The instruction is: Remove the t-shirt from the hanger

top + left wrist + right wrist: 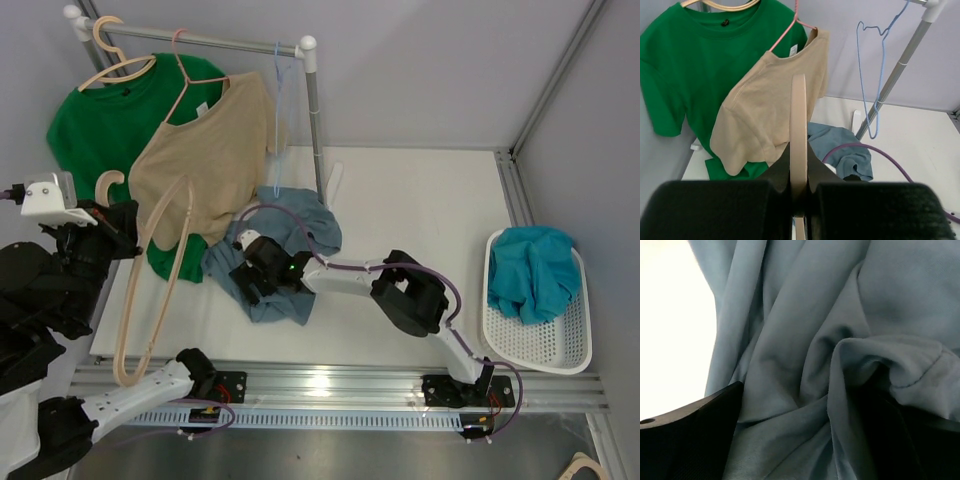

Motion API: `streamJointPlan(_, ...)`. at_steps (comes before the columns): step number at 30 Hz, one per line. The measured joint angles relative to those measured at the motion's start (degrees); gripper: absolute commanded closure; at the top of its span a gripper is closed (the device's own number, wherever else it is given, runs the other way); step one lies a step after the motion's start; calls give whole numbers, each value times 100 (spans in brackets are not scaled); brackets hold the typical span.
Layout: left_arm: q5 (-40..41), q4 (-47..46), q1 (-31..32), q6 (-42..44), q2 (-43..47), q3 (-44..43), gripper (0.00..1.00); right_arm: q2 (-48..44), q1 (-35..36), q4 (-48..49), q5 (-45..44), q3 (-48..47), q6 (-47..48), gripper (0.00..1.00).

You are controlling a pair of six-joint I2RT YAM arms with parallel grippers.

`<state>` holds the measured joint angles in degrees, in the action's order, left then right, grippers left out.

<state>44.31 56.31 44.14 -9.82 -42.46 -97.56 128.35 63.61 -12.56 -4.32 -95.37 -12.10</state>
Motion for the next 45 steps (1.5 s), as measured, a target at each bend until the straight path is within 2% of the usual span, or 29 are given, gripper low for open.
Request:
streamJointPlan(1,-57,-57,0,35,-33,0,99,-26,28,24,11,63,17,48)
streamJointPlan(3,-208,-173,0,101,-107,2,99,-144,83,70,72,280,22,96)
streamJointPlan(4,-308,-223,0,140,-142,2,99,-280,111,153,109,549,-39,100)
streamJointPlan(7,-627,-402,0,269,-260,22,99,-863,240,219,197,1532,-275,100)
streamJointPlan(8,-750,-483,-2,302,-302,35,99,-1333,356,155,181,1954,-356,100)
streamJointPlan(12,-1294,-649,-168,345,-492,42,99,-3211,566,-933,79,3244,-748,100)
streamJointPlan(15,-1875,-831,-507,337,-667,79,99,-4872,190,-1803,-203,3211,-901,100)
streamJointPlan(17,-2426,-933,-968,295,-817,131,99,-5768,-393,-2210,-533,2704,-887,100)
streamJointPlan(19,-3198,-1067,-1600,162,-1045,197,99,-6240,-1117,-2476,-756,1932,-804,100)
streamJointPlan(21,-3895,-1246,-2138,11,-1344,275,99,-6384,-1941,-2544,-857,1246,-651,100)
streamJointPlan(25,-4588,-1554,-2535,-168,-2057,251,99,-6166,-3477,-2691,-339,343,-367,100)
streamJointPlan(28,-4804,-1633,-2605,-203,-2573,70,99,-5593,-4535,-2949,201,-356,-247,100)
streamJointPlan(33,-4686,-1683,-2618,-122,-3338,-846,99,-4905,-5840,-3412,833,-1056,-208,100)
streamJointPlan(38,-4343,-1930,-2625,94,-3574,-1193,99,-4911,-6612,-3646,568,-1963,-162,100)
streamJointPlan(45,-4094,-2269,-2632,267,-4183,-1576,99,-5683,-7049,-3512,-452,-2063,-129,100)
